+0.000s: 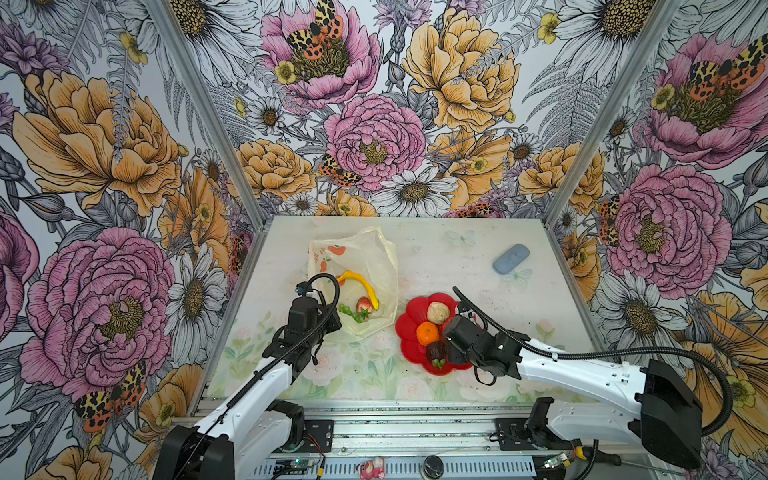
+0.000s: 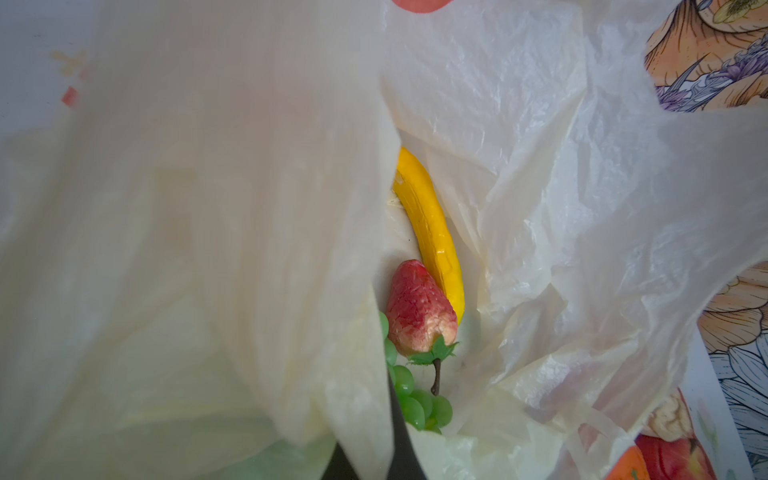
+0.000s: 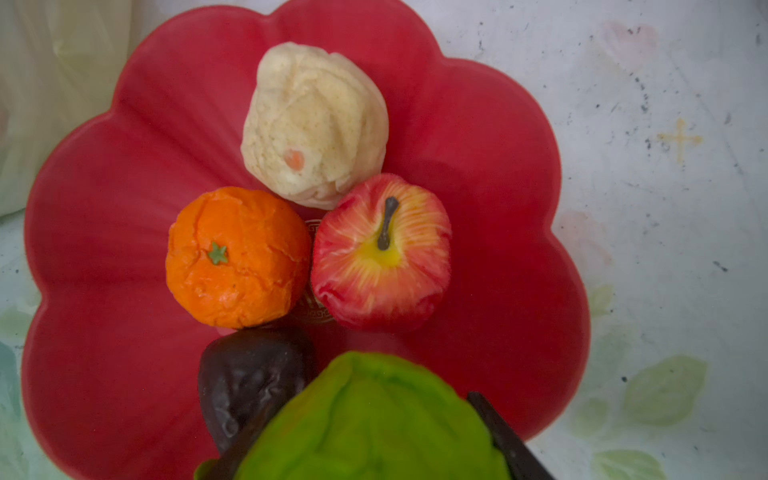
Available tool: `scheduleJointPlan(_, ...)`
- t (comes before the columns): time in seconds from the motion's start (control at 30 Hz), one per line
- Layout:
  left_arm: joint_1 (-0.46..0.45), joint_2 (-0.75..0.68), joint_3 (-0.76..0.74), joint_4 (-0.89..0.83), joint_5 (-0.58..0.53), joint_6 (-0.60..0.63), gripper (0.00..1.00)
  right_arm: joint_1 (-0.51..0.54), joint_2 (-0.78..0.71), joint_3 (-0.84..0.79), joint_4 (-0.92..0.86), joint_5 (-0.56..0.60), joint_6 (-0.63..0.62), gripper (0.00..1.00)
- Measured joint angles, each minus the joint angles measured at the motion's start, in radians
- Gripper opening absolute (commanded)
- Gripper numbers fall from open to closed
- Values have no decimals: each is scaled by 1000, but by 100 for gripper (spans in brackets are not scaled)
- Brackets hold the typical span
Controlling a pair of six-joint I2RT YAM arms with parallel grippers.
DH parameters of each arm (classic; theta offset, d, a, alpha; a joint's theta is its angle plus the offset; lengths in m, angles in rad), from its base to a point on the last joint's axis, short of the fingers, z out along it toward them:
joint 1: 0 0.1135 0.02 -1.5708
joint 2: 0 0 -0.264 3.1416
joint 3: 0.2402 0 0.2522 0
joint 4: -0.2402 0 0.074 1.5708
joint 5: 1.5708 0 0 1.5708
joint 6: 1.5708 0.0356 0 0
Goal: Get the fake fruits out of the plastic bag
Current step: 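Lower the custard apple onto the plate and open the right gripper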
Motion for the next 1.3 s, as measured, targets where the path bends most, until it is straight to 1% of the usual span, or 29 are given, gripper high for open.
scheduleJointPlan(0.37,0,0,0,0,-6,0,0,0,33,-3,40,4,22,73)
scheduleJointPlan(0.53,0,-10,0,0,-16,0,0,0,47,-3,43,7,26,80)
scheduleJointPlan(1.0,-2,-37,-6,-1,-33,0,0,0,36,5,37,10,5,77)
scheduleJointPlan(1.2,-2,-37,-8,-1,-37,-1,0,-1,-6,68,5,11,-32,77)
scheduleJointPlan(1.3,-2,-37,-15,-1,-45,-21,0,-2,-8,121,-8,11,-56,76)
